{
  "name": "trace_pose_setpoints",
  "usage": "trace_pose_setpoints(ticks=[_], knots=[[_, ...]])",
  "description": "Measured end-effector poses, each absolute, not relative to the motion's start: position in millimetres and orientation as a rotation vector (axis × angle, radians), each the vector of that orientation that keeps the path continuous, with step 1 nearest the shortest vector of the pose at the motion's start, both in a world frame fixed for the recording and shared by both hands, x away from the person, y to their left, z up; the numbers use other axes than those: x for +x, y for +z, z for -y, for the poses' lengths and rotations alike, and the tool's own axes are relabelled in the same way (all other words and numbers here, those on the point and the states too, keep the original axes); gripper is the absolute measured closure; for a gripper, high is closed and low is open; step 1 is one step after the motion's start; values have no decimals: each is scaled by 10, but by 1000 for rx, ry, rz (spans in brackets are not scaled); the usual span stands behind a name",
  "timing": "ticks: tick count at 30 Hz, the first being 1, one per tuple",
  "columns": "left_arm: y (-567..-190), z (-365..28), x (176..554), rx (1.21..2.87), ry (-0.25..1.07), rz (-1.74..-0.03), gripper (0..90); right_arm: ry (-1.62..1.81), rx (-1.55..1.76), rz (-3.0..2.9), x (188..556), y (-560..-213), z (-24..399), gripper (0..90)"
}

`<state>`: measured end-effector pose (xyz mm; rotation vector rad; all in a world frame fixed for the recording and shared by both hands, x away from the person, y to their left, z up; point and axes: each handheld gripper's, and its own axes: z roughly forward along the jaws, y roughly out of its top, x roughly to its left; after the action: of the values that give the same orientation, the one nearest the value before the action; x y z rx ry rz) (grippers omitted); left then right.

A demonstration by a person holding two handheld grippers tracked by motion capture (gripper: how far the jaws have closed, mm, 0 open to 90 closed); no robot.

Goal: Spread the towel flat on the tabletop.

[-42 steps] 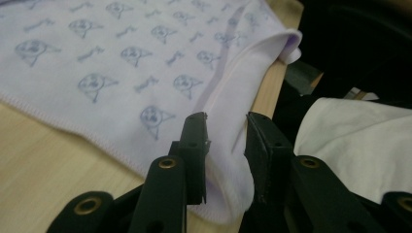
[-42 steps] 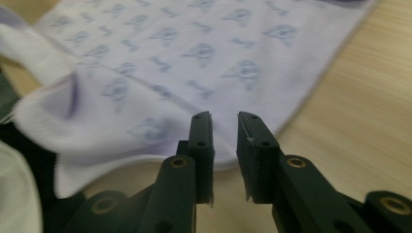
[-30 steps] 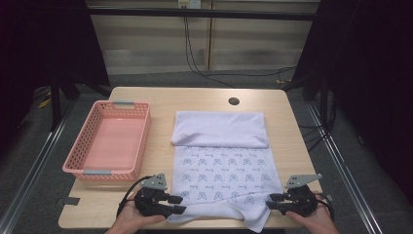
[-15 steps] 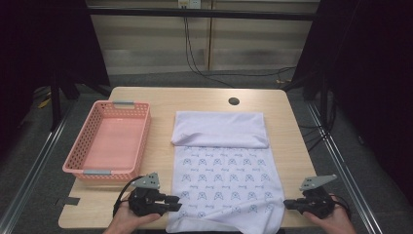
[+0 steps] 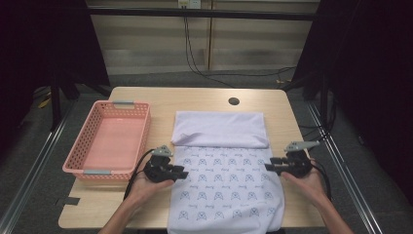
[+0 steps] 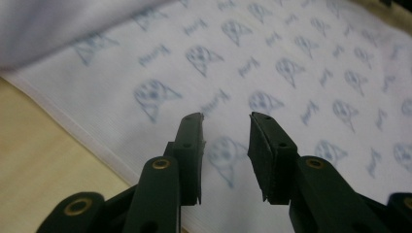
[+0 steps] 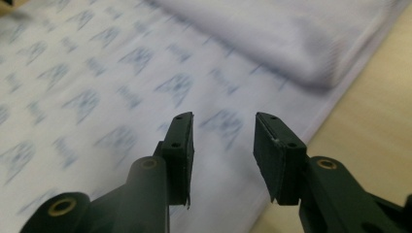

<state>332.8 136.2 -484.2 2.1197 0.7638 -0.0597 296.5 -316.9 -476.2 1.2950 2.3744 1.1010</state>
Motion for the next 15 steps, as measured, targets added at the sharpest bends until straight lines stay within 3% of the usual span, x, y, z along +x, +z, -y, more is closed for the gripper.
trace_pose_setpoints(ticks=[6, 11, 15], knots=[[-4715, -1376, 3739, 2055, 50, -849, 618, 1120, 1332, -2269, 3538, -4756, 3208, 628], [-4713, -1349, 4033, 2064, 128, -938, 577, 1104, 1354, -2233, 3729, -4831, 3118, 592], [-4793, -1299, 4139, 2031, 102, -961, 490, 1110, 1384, -2222, 3822, -4900, 3130, 586]])
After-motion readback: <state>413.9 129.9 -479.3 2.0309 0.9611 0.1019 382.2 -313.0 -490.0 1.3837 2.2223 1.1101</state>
